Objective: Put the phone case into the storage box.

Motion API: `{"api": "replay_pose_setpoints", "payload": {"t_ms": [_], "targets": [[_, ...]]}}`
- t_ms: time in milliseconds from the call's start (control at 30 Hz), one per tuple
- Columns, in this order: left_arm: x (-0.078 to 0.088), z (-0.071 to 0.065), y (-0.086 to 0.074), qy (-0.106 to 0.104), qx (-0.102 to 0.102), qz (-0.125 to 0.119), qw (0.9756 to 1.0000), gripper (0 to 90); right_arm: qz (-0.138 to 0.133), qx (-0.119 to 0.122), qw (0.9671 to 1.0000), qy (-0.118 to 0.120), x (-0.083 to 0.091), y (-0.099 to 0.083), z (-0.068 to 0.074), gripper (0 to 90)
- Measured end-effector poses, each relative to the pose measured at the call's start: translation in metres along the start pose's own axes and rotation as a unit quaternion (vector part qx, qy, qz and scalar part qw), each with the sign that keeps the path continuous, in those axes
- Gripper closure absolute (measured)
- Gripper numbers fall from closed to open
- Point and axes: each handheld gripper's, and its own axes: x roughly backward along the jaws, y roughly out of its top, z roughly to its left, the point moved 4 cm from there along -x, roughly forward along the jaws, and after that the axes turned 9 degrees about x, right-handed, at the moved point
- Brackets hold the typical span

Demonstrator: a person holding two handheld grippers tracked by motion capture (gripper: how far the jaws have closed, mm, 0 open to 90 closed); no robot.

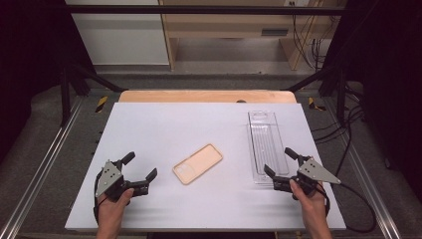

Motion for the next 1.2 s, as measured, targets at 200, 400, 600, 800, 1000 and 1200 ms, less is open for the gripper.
{"api": "replay_pose_setpoints", "payload": {"t_ms": [200,400,600,800,1000,1200], "targets": [[-0.002,-0.002,0.001,0.002,0.000,0.006,1.0000,3.1,-0.003,-0.004,1.0000,-0.008,0.004,0.001,-0.001,5.7],[-0.006,-0.005,0.002,0.001,0.003,0.009,0.9999,3.5,0.001,0.002,0.9998,-0.018,0.005,-0.001,-0.003,5.1],[-0.016,-0.015,0.004,-0.004,-0.001,0.025,0.9997,3.5,0.004,0.011,0.9995,-0.029,0.010,-0.001,-0.003,4.6],[-0.024,-0.030,0.006,-0.010,-0.006,0.040,0.9991,3.5,0.008,0.011,0.9994,-0.031,0.009,-0.002,-0.002,4.6],[-0.035,-0.041,0.010,-0.017,-0.009,0.049,0.9986,3.5,0.008,0.009,0.9993,-0.036,0.010,-0.003,-0.003,4.6],[-0.049,-0.047,0.015,-0.019,-0.013,0.061,0.9978,4.1,0.007,0.008,0.9992,-0.039,0.010,-0.003,-0.004,4.5]]}}
